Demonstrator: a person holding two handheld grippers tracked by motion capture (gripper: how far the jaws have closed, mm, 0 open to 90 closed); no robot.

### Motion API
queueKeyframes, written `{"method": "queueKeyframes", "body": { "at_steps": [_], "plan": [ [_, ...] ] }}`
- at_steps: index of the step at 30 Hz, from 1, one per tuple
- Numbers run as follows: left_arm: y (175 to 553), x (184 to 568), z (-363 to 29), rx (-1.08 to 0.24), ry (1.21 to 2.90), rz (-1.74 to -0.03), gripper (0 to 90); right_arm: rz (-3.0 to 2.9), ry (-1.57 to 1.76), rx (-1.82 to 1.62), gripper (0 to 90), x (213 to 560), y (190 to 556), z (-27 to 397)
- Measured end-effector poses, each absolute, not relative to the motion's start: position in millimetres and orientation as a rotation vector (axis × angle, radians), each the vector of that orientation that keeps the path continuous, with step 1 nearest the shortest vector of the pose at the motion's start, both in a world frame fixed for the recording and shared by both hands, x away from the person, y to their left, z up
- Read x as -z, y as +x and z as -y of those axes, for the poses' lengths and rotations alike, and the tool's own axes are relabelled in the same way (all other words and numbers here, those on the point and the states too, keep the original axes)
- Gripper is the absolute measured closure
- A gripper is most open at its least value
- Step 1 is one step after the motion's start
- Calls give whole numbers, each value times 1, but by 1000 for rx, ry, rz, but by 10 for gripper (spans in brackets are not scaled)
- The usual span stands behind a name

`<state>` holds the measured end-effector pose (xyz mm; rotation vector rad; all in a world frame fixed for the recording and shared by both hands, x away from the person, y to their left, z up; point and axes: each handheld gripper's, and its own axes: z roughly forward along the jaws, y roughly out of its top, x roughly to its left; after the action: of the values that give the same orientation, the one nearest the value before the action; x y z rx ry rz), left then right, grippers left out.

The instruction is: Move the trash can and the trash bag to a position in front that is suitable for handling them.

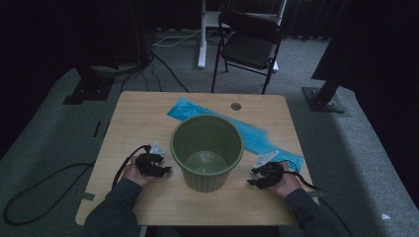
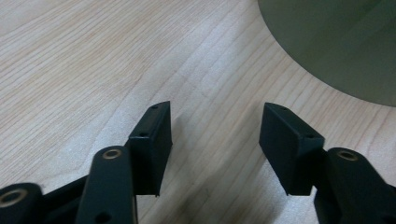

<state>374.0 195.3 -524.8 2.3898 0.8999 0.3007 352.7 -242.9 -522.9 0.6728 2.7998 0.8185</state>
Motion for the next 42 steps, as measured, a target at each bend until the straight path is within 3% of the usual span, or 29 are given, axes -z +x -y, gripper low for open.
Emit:
{"method": "queueKeyframes", "body": {
  "at_steps": [10,42],
  "plan": [
    [367,514,-197,-264,2319,-891,464,-2708,658,-982,566,498,354,237],
    [361,488,-190,-338,2188,-834,467,-2607,629,-1060,596,478,366,210]
  ]
}}
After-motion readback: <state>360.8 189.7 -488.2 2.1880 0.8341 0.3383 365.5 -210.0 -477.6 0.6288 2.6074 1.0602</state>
